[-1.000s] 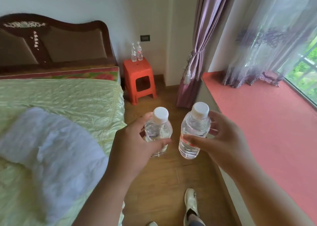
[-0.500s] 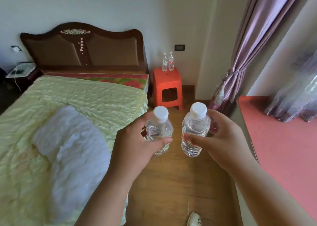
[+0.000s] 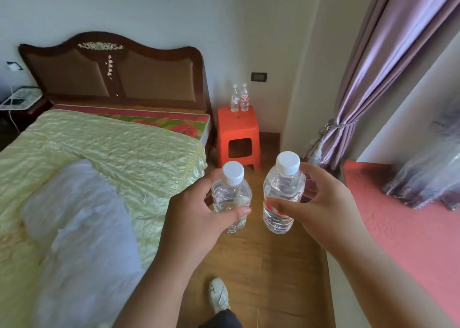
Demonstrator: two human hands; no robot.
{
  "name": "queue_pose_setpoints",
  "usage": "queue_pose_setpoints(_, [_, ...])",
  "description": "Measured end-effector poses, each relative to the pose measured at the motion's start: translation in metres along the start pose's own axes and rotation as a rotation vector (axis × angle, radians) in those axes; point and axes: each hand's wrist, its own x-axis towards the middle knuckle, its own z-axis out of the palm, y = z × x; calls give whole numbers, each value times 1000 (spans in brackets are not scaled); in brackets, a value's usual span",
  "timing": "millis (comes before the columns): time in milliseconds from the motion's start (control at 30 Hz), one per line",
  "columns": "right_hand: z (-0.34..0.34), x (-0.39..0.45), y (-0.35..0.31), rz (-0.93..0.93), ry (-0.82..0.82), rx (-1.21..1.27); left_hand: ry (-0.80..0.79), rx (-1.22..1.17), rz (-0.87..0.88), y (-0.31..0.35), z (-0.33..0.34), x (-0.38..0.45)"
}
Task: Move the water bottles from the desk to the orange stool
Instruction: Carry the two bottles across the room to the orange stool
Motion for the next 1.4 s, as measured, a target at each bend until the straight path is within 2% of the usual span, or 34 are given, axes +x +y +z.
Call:
queue_pose_setpoints(300, [3, 86, 17, 77, 117, -72, -145, 9, 61, -10, 28, 117])
queue_pose_setpoints(600, [31, 184, 1, 113, 236, -85, -177, 23, 187, -14, 10, 250])
queue_pose_setpoints(933, [73, 276, 0, 132, 139, -88, -170, -19, 113, -44, -7, 326])
queue_pose_setpoints(1167, [89, 356, 8, 93, 31, -68, -76, -2, 11, -58, -9, 380])
queue_pose_setpoints(1400, [88, 463, 27, 43, -78, -62, 51, 51, -93, -42, 5, 460])
